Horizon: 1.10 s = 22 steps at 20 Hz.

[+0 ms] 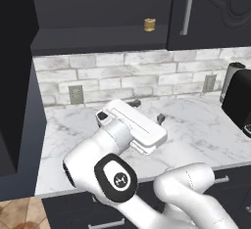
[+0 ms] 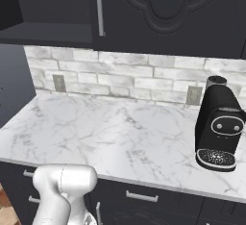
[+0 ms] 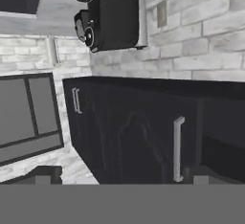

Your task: Pick the candle and candle from the dining table and place them in the open cabinet. Close the cabinet after placing the objects.

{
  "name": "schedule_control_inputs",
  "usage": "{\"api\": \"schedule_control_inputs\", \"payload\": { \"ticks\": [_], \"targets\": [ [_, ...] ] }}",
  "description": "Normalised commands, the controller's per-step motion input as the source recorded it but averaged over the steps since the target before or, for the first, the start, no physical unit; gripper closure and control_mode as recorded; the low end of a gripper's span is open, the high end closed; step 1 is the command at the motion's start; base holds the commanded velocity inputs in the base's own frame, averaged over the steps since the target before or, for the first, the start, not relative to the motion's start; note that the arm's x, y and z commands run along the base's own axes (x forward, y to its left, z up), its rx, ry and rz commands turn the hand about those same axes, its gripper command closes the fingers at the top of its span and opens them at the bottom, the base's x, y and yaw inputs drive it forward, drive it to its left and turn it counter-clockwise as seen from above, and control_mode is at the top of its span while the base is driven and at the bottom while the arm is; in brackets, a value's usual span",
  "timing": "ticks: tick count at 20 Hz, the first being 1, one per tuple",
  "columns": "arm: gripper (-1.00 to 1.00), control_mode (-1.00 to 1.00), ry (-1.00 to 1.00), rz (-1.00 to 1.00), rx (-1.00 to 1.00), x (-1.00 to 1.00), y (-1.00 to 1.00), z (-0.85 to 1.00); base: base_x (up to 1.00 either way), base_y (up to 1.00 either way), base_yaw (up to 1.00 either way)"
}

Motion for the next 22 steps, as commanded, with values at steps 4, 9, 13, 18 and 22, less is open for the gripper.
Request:
{"api": "schedule_control_inputs", "payload": {
  "ticks": [4,9,13,18,22],
  "targets": [
    [-1.0,-1.0,0.04,-0.17,-0.26,-0.13,0.7,0.02,0.0,0.0,0.0],
    [-1.0,-1.0,0.01,-0.01,-0.1,-0.24,0.34,-0.08,0.0,0.0,0.0],
    [-1.0,-1.0,0.04,-0.01,-0.11,-0.13,0.6,0.0,0.0,0.0,0.0],
    [-1.0,-1.0,0.11,-0.04,-0.16,-0.01,0.71,0.0,0.0,0.0,0.0],
    [-1.0,-1.0,0.14,-0.05,-0.17,0.02,0.57,0.0,0.0,0.0,0.0]
  ]
}}
